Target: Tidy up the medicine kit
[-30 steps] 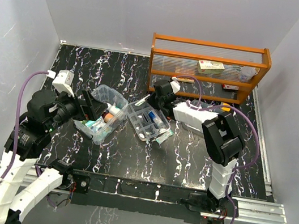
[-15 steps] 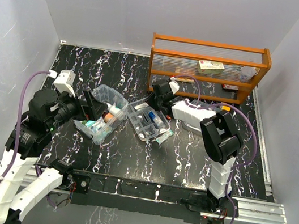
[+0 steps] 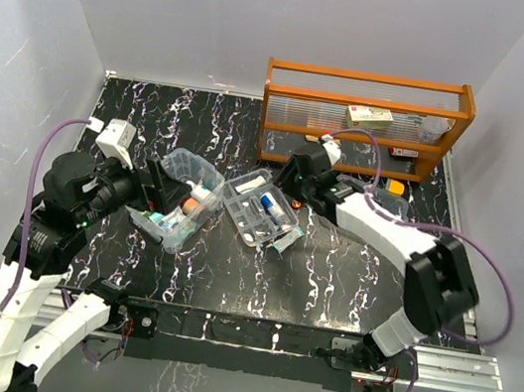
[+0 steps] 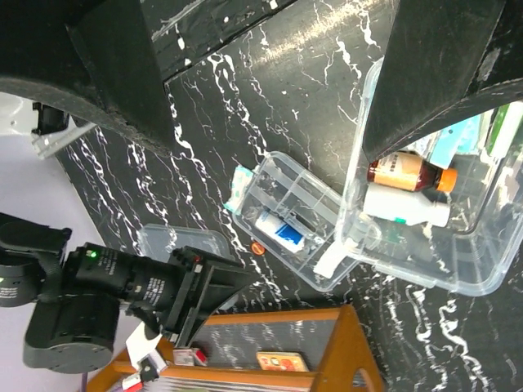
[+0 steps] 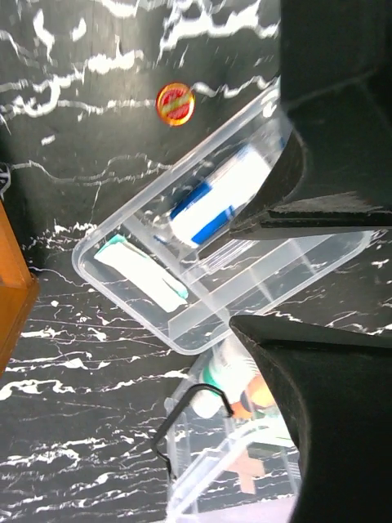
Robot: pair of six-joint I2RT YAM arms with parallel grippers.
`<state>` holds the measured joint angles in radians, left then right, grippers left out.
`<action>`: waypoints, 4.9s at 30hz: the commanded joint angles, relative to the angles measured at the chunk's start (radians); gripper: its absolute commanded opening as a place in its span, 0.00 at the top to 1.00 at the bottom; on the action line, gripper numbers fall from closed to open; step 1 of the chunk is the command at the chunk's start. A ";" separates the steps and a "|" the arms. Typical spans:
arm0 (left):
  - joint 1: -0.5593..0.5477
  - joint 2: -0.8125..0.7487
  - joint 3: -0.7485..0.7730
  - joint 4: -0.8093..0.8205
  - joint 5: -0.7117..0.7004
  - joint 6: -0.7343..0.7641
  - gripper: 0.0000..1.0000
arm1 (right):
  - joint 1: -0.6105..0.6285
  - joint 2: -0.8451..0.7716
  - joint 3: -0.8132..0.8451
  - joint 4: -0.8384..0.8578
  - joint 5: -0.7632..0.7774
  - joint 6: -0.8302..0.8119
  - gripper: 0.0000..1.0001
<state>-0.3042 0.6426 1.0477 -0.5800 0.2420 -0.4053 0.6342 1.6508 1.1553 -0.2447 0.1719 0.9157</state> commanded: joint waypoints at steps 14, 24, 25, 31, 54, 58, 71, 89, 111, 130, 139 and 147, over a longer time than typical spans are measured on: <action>-0.001 0.014 0.055 0.147 0.234 0.056 0.01 | -0.061 -0.455 -0.524 -0.044 -0.008 0.037 0.59; -0.001 0.074 0.115 0.021 0.092 -0.006 0.01 | -0.068 -0.383 -0.532 0.045 -0.049 0.051 0.61; -0.001 0.074 0.111 0.023 0.093 -0.008 0.01 | -0.069 -0.374 -0.531 0.056 -0.048 0.051 0.61; -0.001 0.087 0.109 0.015 0.121 0.026 0.01 | -0.070 -0.318 -0.511 0.087 -0.041 0.064 0.62; -0.001 0.034 0.080 0.054 0.138 0.072 0.01 | -0.070 -0.163 -0.495 0.148 -0.089 0.132 0.79; -0.001 0.036 0.080 0.052 0.136 0.078 0.01 | -0.070 -0.155 -0.494 0.146 -0.074 0.142 0.87; -0.001 0.034 0.072 0.061 0.162 0.096 0.01 | -0.070 -0.216 -0.506 0.113 -0.037 0.130 1.00; -0.001 0.026 0.055 0.070 0.180 0.096 0.01 | -0.071 -0.479 -0.583 0.095 -0.048 0.115 1.00; -0.001 0.003 0.068 0.034 0.131 0.106 0.01 | -0.025 -0.085 -0.208 0.315 -0.124 0.215 1.00; -0.001 -0.003 0.046 0.013 0.106 0.106 0.01 | 0.038 0.203 0.075 0.241 0.032 0.279 1.00; -0.002 -0.004 0.043 0.017 0.098 0.100 0.01 | 0.081 0.171 0.099 0.116 0.007 0.155 0.76; -0.002 0.007 0.048 0.020 0.098 0.092 0.01 | 0.097 0.161 0.049 0.057 -0.027 0.242 0.67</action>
<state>-0.3042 0.6415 1.0916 -0.5697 0.3294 -0.3077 0.7265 1.8565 1.2224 -0.1661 0.1482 1.1168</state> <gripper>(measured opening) 0.986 0.324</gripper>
